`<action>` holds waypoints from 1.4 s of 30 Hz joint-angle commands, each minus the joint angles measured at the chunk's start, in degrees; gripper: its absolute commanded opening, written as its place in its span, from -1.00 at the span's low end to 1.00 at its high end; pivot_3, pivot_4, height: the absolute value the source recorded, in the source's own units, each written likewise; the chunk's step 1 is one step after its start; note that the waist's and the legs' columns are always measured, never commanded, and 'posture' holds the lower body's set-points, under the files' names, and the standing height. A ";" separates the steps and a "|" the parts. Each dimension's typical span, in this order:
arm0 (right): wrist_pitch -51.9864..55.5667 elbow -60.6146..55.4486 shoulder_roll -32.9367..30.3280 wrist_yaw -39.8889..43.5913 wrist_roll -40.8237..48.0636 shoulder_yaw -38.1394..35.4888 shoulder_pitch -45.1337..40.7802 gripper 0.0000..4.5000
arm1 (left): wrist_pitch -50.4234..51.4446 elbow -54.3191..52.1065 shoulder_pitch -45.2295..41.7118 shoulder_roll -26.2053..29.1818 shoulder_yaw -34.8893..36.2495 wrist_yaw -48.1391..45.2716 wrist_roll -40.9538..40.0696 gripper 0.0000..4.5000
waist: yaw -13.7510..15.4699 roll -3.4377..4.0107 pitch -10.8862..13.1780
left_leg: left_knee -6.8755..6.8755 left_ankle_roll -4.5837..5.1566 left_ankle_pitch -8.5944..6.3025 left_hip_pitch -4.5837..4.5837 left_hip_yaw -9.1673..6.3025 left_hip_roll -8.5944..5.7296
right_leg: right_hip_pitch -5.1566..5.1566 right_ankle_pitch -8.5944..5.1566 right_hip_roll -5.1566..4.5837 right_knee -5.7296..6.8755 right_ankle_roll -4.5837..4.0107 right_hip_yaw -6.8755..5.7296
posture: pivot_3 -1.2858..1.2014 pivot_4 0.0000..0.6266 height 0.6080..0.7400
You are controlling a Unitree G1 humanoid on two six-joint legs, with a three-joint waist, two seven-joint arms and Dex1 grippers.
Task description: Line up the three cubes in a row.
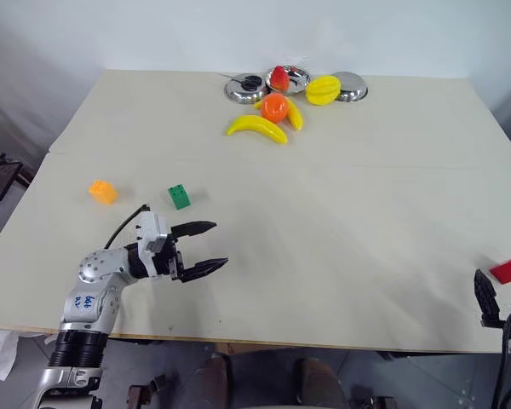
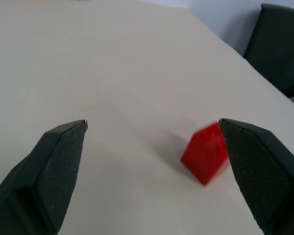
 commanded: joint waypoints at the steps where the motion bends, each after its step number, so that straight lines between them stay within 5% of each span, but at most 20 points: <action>1: 2.72 -3.93 -3.67 0.94 2.42 -0.64 -1.00 1.00 | -1.29 -0.40 -0.75 0.33 0.88 -1.16 -0.37 0.98 | 0.12 0.01 0.00 | 0.00 0.00 0.00 0.00 0.00 0.00 | 0.00 0.00 0.00 0.00 0.00 0.00 | 0.03 -0.52 1.00; 9: 9.78 -6.20 -9.49 0.94 6.73 -6.81 0.24 1.00 | -0.11 -6.42 2.27 -0.06 0.45 1.11 -0.23 0.98 | 0.36 0.01 0.00 | 0.04 0.09 -0.05 -0.07 0.00 -0.01 | 0.02 0.01 -0.01 -0.05 0.01 -0.02 | 0.03 -0.52 1.00; 17: 17.51 -9.49 -9.04 0.53 15.68 -20.41 8.96 1.00 | 3.43 -16.13 6.79 -3.06 -1.49 7.34 -1.01 0.98 | 0.36 0.02 0.00 | 0.07 0.14 -0.15 -0.08 0.01 0.00 | 0.05 0.01 -0.01 -0.15 0.03 -0.03 | 0.03 -0.52 1.00; 24: 21.56 -10.85 -8.24 4.58 17.91 -22.99 18.51 1.00 | 5.50 -19.45 7.65 -4.12 -2.37 9.82 -1.51 0.98 | 0.37 0.09 -0.03 | 0.12 0.36 -0.31 -0.10 0.03 -0.01 | 0.08 0.01 -0.01 -0.29 0.03 -0.02 | 0.03 -0.52 1.00; 29: 25.87 -7.18 -16.43 8.32 17.00 -21.69 17.89 1.00 | 6.30 -21.10 7.24 -4.90 -3.30 9.91 -2.12 0.98 | 0.04 0.25 -0.13 | 0.20 0.47 -0.46 -0.10 0.11 0.01 | 0.09 0.02 -0.01 -0.35 0.03 0.03 | 0.03 -0.52 1.00; 42: 20.71 31.83 -47.38 40.07 1.61 -4.86 4.84 1.00 | 6.54 -22.24 6.95 -3.86 -5.41 8.23 -1.45 0.98 | 0.17 0.29 -0.15 | 0.90 0.74 -0.74 -0.37 0.18 -0.04 | 0.21 0.13 -0.02 -0.54 0.25 0.04 | 0.03 -0.52 1.00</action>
